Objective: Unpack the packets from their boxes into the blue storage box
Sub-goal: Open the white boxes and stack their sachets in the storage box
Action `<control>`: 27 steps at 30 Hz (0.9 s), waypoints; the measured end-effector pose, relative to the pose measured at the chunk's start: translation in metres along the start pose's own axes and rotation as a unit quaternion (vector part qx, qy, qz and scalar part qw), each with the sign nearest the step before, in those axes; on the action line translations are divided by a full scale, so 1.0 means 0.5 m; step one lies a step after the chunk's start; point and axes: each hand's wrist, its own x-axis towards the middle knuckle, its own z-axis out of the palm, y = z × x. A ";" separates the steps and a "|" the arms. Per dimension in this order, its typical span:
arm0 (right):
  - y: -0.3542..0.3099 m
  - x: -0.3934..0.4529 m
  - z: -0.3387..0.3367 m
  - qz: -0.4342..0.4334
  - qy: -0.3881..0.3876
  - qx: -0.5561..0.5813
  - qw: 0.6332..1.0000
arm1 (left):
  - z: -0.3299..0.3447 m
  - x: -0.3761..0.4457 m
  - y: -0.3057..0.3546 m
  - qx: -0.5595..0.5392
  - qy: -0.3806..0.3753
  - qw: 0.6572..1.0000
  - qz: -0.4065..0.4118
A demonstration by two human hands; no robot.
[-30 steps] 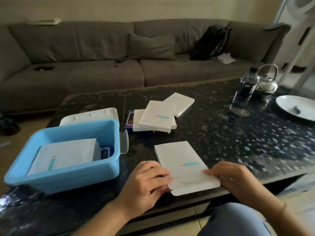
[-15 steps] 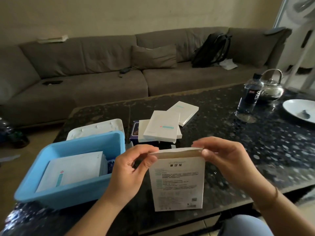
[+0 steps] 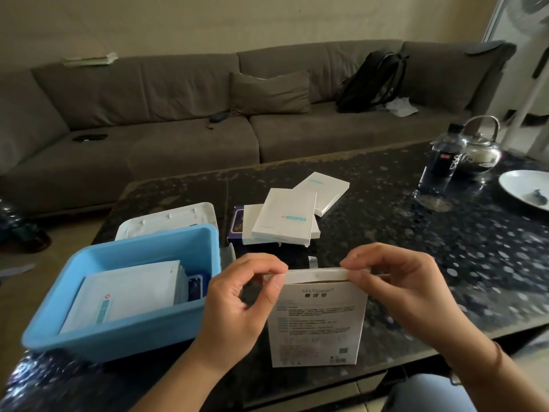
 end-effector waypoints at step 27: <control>-0.019 0.020 0.050 -0.171 -0.051 -0.260 0.949 | 0.006 0.005 0.006 0.048 -0.073 0.993 0.083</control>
